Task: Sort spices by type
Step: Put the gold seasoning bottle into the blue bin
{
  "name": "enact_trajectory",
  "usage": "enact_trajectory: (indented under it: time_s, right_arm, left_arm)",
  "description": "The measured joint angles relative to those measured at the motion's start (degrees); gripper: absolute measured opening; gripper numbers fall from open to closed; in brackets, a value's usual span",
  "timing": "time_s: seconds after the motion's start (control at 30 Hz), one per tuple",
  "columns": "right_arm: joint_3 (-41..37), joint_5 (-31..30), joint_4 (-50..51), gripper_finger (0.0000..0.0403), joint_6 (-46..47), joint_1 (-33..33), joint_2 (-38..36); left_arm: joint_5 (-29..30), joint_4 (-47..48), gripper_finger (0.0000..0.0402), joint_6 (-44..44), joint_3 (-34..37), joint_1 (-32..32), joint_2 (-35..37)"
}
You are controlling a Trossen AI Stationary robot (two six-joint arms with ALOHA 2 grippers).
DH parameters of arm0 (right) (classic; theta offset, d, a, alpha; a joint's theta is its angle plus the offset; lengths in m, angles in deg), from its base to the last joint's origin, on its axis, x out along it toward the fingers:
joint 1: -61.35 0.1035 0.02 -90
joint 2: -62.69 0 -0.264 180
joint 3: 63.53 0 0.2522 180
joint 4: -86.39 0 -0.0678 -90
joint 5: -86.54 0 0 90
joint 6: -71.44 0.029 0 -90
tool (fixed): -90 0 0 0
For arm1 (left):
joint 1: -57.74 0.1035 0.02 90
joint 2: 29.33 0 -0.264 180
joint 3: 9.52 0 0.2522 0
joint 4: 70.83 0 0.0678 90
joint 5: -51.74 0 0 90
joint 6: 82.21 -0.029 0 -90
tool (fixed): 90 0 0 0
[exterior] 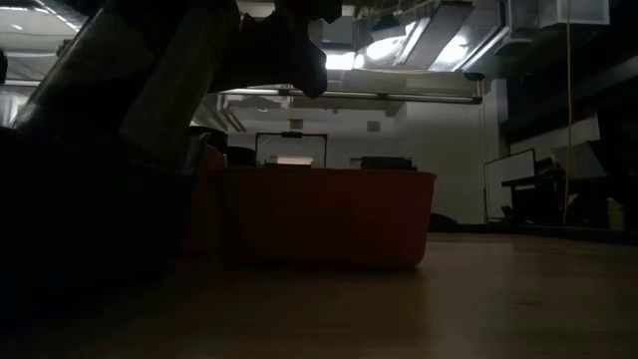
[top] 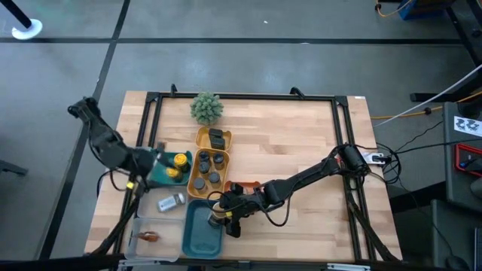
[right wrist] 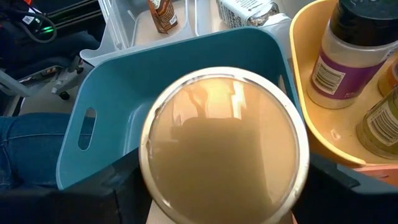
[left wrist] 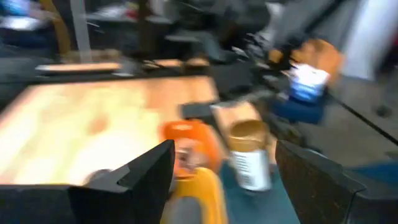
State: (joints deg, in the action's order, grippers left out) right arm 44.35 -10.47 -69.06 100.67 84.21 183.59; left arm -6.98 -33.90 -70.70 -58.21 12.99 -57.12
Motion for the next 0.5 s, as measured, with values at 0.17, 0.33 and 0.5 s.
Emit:
enact_trajectory:
  time_s: [0.17,0.33,0.5]
  right_arm:
    - [0.0,0.0,0.0,0.0289,0.02,0.0,0.0]
    - [0.0,0.0,0.0,0.0289,0.02,0.0,0.0]
    - [0.0,0.0,0.0,0.0289,0.02,0.0,0.0]
  left_arm:
    - [8.43,3.22,0.0269,0.0,4.74,0.84,9.32]
    - [9.25,2.9,0.0269,-0.94,12.17,3.58,17.07]
    - [9.86,1.72,0.0269,-1.39,17.93,7.73,23.34]
